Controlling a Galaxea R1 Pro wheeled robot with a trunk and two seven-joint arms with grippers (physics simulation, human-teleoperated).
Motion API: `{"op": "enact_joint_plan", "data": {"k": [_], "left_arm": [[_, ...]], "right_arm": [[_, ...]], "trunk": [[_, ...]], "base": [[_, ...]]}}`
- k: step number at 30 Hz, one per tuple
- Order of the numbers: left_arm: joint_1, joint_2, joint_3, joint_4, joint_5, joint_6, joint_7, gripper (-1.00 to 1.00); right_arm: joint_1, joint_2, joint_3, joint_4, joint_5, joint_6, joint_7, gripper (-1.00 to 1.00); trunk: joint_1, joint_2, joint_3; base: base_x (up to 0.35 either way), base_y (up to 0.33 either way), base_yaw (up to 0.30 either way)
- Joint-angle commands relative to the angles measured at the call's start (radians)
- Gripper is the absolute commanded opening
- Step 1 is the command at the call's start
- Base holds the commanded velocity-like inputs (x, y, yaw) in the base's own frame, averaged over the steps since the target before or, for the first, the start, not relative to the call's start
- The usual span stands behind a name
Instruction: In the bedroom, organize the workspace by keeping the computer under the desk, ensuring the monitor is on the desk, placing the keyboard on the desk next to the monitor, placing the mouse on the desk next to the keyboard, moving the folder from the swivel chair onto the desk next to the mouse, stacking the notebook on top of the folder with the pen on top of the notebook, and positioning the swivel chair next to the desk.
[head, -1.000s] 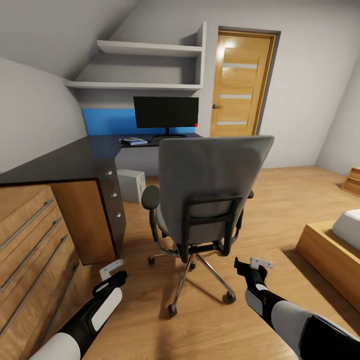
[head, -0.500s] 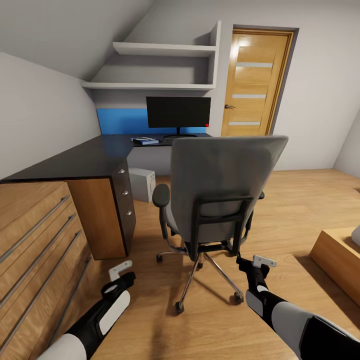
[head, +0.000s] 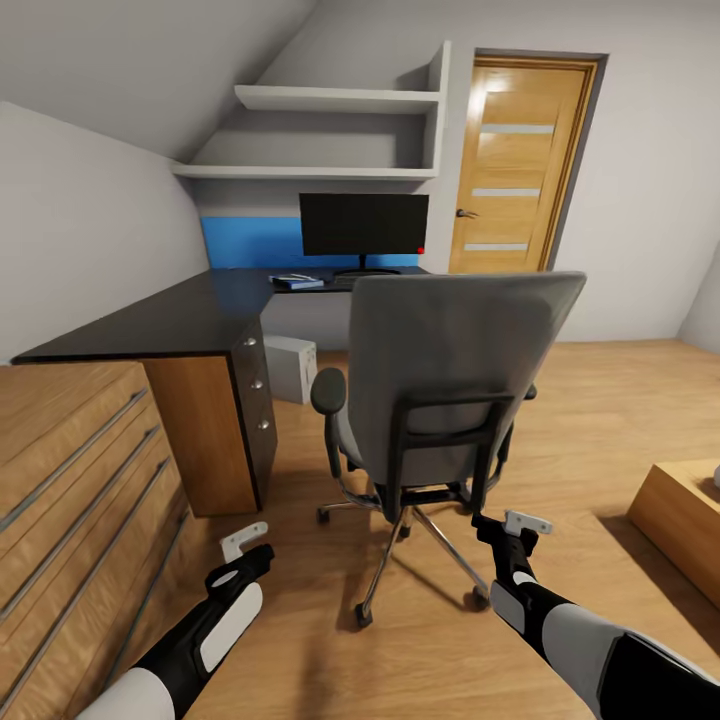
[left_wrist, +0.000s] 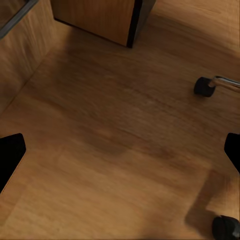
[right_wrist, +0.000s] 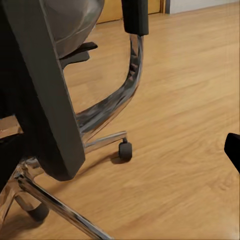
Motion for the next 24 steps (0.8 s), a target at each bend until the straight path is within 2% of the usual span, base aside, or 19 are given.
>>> {"op": "enact_joint_plan", "data": {"k": [1,17,24], "left_arm": [[-0.001,0.001,-0.006,-0.002,0.002,0.004,0.008,1.0],[-0.001,0.001,-0.029,-0.001,0.002,0.004,0.008,1.0],[-0.001,-0.011,-0.029,0.001,0.002,0.004,0.008,1.0]], "right_arm": [[0.0,-0.001,0.009,-0.003,-0.002,-0.001,-0.01,1.0],[0.0,-0.001,0.01,-0.003,-0.002,-0.002,-0.009,1.0],[0.0,-0.001,0.01,-0.003,-0.002,-0.002,-0.009,1.0]], "trunk": [[0.0,0.0,-0.001],[0.0,0.0,-0.001],[0.0,0.0,-0.001]], "base": [[0.0,0.0,0.209],[0.0,0.0,0.262],[0.0,0.081,0.27]]}}
